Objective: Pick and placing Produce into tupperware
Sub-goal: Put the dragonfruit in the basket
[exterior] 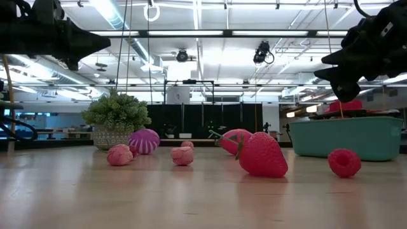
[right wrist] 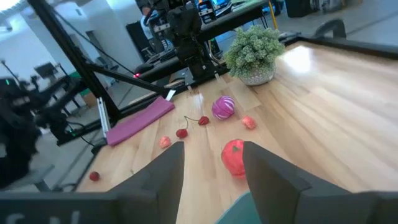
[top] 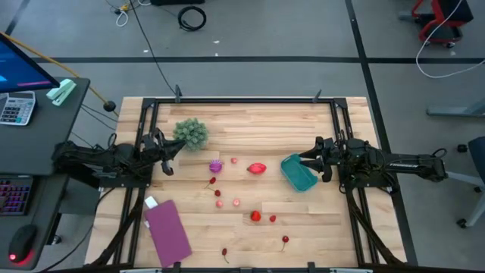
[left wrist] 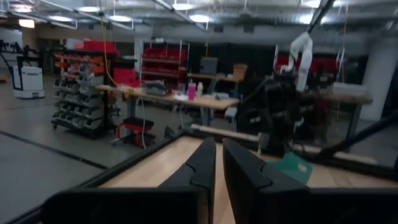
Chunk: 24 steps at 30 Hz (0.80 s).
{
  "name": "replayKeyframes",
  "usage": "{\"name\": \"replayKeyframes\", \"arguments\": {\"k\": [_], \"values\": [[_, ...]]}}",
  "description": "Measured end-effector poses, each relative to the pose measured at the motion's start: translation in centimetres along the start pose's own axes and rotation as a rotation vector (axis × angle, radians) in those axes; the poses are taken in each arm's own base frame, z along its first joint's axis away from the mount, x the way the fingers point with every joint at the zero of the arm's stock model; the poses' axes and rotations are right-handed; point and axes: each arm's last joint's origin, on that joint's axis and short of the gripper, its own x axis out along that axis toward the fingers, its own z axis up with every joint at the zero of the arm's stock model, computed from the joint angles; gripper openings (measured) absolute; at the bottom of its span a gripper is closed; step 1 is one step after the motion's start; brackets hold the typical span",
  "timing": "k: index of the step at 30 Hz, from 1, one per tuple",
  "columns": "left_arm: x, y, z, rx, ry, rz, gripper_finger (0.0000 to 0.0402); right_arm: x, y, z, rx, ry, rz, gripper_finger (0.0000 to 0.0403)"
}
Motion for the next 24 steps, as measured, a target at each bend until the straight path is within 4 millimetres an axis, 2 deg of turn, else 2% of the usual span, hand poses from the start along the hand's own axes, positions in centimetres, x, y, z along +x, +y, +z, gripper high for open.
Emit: {"name": "replayKeyframes", "arguments": {"k": [5,8,14,18,24], "values": [[0.1,0.2,0.5,-0.024,-0.05,0.021,0.0031,0.0,0.0,0.1,-0.043,-0.006,0.0,0.0172],[0.1,0.3,0.5,-0.023,-0.045,0.03,0.0025,0.0,0.1,0.2,0.022,-0.018,0.017,0.0172],[0.1,0.4,0.5,-0.02,-0.051,0.04,0.0027,0.0,0.1,0.5,0.021,-0.069,-0.032,0.0172],[0.1,0.4,0.5,-0.003,-0.054,0.04,0.0051,0.0,-0.2,0.7,-0.128,-0.107,-0.129,0.0172],[0.1,0.4,0.3,0.018,-0.031,0.04,0.0109,-0.1,-0.2,1.3,-0.434,-0.167,-0.244,0.0172]]}}
